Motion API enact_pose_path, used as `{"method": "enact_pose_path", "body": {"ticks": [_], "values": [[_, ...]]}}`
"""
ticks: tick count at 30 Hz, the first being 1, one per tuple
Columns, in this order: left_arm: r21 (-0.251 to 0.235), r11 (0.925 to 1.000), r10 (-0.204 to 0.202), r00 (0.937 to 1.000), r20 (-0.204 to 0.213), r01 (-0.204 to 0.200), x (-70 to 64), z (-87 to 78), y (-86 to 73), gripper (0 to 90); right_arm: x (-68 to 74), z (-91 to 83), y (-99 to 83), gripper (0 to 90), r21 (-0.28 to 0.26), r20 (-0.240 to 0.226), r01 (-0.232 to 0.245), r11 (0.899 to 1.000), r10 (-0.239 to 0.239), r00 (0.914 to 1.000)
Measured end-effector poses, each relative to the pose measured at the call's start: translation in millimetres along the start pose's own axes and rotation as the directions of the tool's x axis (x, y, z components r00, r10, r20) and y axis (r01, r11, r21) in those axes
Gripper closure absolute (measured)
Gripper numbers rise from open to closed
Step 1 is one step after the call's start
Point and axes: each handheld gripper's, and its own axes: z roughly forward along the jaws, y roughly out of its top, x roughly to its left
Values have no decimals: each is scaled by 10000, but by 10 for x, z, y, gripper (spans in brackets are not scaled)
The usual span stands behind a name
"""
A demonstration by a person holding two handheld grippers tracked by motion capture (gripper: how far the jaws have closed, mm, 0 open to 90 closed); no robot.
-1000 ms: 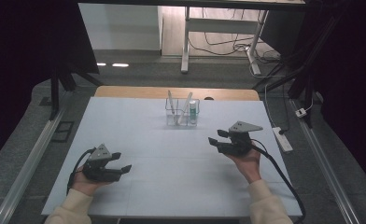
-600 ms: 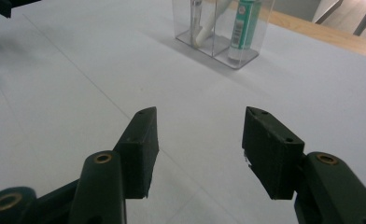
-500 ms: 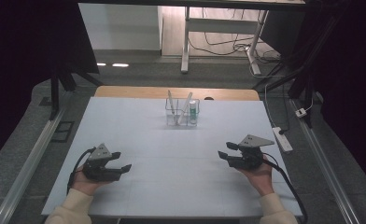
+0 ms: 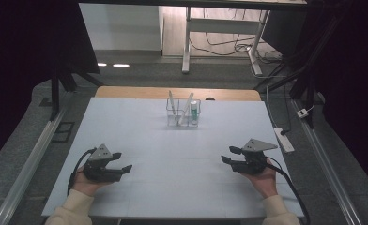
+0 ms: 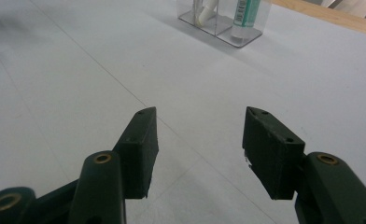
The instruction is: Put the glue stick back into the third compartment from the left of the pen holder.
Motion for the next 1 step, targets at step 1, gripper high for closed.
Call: {"method": "enact_pose_path", "body": {"ticks": [1], "values": [[-10,10000,-3,10000,-3,3,1,-2,0,312,-1,-3,-4,452,-73,-39,-43,10000,43,10000]]}}
